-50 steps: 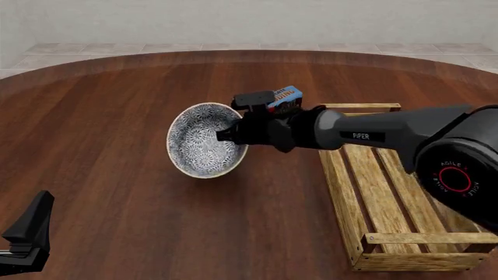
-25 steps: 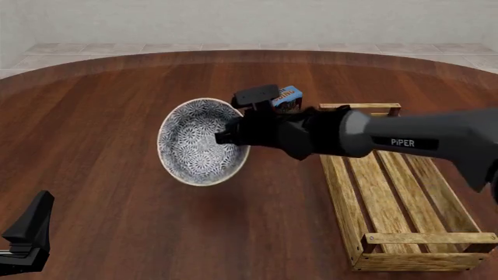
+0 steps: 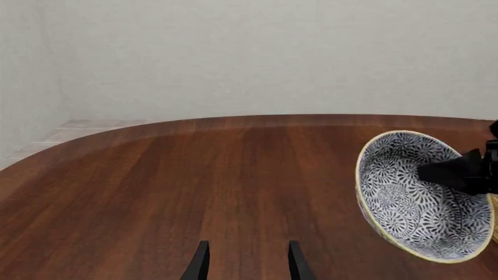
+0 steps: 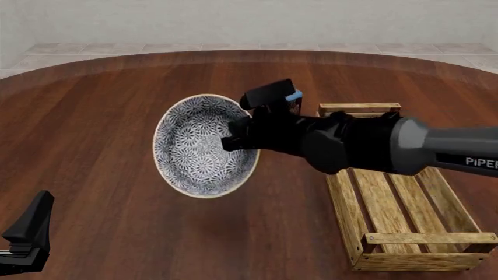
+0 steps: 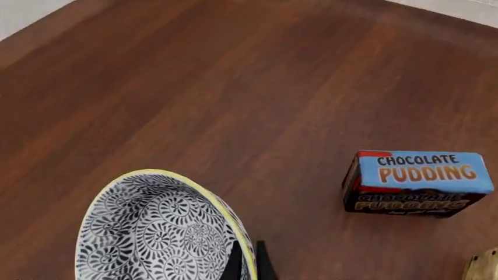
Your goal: Pick up the bowl on the left and put it in the tray.
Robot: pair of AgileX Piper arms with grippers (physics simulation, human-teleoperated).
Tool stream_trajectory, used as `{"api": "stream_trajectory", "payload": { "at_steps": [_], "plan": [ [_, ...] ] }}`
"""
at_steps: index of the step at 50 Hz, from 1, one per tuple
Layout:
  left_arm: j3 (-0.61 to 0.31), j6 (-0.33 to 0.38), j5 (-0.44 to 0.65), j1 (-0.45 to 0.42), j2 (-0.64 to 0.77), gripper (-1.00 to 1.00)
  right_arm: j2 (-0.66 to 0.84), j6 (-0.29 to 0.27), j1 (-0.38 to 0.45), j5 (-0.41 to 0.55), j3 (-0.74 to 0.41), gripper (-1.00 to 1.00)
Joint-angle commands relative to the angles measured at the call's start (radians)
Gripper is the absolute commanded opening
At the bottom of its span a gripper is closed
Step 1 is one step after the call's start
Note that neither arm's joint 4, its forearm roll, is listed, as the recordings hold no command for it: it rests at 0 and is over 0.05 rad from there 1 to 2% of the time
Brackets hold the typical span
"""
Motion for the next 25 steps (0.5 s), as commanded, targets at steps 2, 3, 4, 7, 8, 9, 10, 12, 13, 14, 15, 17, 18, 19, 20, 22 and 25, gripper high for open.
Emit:
{"api": "stream_trajectory", "payload": {
  "at_steps": [2,3,4,7,8,9,10,12,13,14,15,17,18,19,20,22,25],
  "plan": [
    [0.000,0.000,0.000,0.000,0.000,1.00,-0.092,-0.051,-0.023,-0.012,0.049,-1.00],
    [0.000,0.000,0.000,0.000,0.000,1.00,-0.103,-0.063,-0.028,-0.015,0.055,-1.00],
    [0.000,0.000,0.000,0.000,0.000,1.00,-0.111,-0.062,-0.024,-0.013,0.059,-1.00],
    [0.000,0.000,0.000,0.000,0.000,1.00,-0.136,-0.077,-0.027,-0.016,0.075,-1.00],
    [0.000,0.000,0.000,0.000,0.000,1.00,-0.142,-0.080,-0.027,-0.017,0.078,-1.00],
    [0.000,0.000,0.000,0.000,0.000,1.00,-0.148,-0.082,-0.027,-0.016,0.082,-1.00],
    [0.000,0.000,0.000,0.000,0.000,1.00,-0.158,-0.085,-0.029,-0.016,0.085,-1.00],
    [0.000,0.000,0.000,0.000,0.000,1.00,-0.173,-0.088,-0.028,-0.014,0.092,-1.00],
    [0.000,0.000,0.000,0.000,0.000,1.00,-0.174,-0.088,-0.028,-0.014,0.092,-1.00],
    [0.000,0.000,0.000,0.000,0.000,1.00,-0.184,-0.094,-0.030,-0.014,0.097,-1.00],
    [0.000,0.000,0.000,0.000,0.000,1.00,-0.192,-0.090,-0.028,-0.011,0.100,-1.00],
    [0.000,0.000,0.000,0.000,0.000,1.00,-0.208,-0.096,-0.028,-0.011,0.108,-1.00],
    [0.000,0.000,0.000,0.000,0.000,1.00,-0.214,-0.097,-0.029,-0.012,0.112,-1.00],
    [0.000,0.000,0.000,0.000,0.000,1.00,-0.221,-0.100,-0.031,-0.012,0.115,-1.00],
    [0.000,0.000,0.000,0.000,0.000,1.00,-0.227,-0.100,-0.033,-0.012,0.117,-1.00],
    [0.000,0.000,0.000,0.000,0.000,1.00,-0.238,-0.101,-0.037,-0.010,0.121,-1.00],
    [0.000,0.000,0.000,0.000,0.000,1.00,-0.250,-0.112,-0.046,-0.012,0.127,-1.00]
  ]
}}
